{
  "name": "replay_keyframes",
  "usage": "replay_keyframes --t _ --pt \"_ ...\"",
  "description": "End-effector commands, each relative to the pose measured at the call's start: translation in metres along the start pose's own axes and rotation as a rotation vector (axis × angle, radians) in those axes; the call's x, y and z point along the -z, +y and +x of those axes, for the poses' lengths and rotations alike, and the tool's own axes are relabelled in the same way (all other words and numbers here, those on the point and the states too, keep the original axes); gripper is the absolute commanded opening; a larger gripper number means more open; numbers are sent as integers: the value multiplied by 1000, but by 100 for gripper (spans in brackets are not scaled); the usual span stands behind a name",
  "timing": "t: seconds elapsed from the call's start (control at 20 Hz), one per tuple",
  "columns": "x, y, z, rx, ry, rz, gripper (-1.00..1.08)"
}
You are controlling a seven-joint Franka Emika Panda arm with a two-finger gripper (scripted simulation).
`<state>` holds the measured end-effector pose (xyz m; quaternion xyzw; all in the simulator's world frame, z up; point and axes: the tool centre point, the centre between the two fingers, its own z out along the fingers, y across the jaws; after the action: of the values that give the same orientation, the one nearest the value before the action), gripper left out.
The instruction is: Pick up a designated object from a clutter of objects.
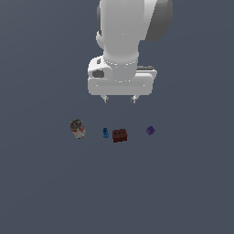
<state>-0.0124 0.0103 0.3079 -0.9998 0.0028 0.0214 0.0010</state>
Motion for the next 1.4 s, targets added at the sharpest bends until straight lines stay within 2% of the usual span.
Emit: replay_keyframes --t 0.0,0.45,0.75,1.05,1.35 --pt "0 0 0 0 0 0 100" --pt "-7 12 -1 -67 -23 30 100" --pt "-9 10 0 -59 -21 27 100" --pt "-30 -5 5 -15 -17 13 100" --pt "-68 -34 9 70 -7 -8 100"
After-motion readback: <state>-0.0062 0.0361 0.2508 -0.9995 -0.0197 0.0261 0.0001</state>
